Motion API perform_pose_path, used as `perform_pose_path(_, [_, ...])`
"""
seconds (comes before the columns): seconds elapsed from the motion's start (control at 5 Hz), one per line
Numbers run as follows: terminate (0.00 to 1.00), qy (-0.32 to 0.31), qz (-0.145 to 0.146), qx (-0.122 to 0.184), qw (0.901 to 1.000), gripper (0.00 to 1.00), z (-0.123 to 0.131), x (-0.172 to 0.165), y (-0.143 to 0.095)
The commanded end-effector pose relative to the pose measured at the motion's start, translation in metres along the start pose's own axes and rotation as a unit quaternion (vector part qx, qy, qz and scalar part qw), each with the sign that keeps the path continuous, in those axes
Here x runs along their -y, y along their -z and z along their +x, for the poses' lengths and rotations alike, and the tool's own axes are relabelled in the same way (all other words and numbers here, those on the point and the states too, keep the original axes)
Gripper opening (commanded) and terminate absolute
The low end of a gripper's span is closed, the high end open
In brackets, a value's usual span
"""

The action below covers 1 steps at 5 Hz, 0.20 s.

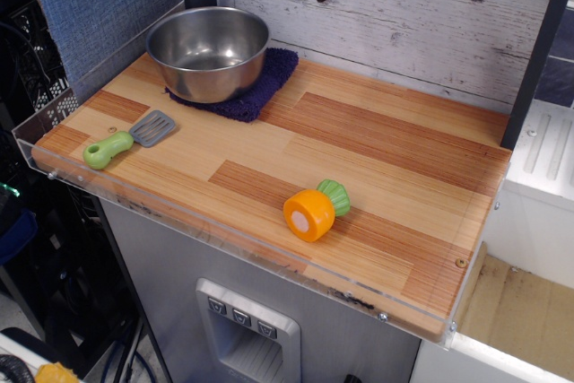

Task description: Put the silver pot on the purple rag.

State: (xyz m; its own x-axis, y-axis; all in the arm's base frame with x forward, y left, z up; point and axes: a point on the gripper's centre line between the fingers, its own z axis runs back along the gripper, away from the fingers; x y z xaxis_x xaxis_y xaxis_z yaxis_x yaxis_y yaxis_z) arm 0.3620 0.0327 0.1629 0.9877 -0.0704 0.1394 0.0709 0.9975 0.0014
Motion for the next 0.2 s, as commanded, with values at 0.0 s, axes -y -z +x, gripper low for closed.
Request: perform_pose_path(0.0, [1.0,0.0,0.005,0.034,0.9994,1.0,-0.0066,0.0003,-0.026])
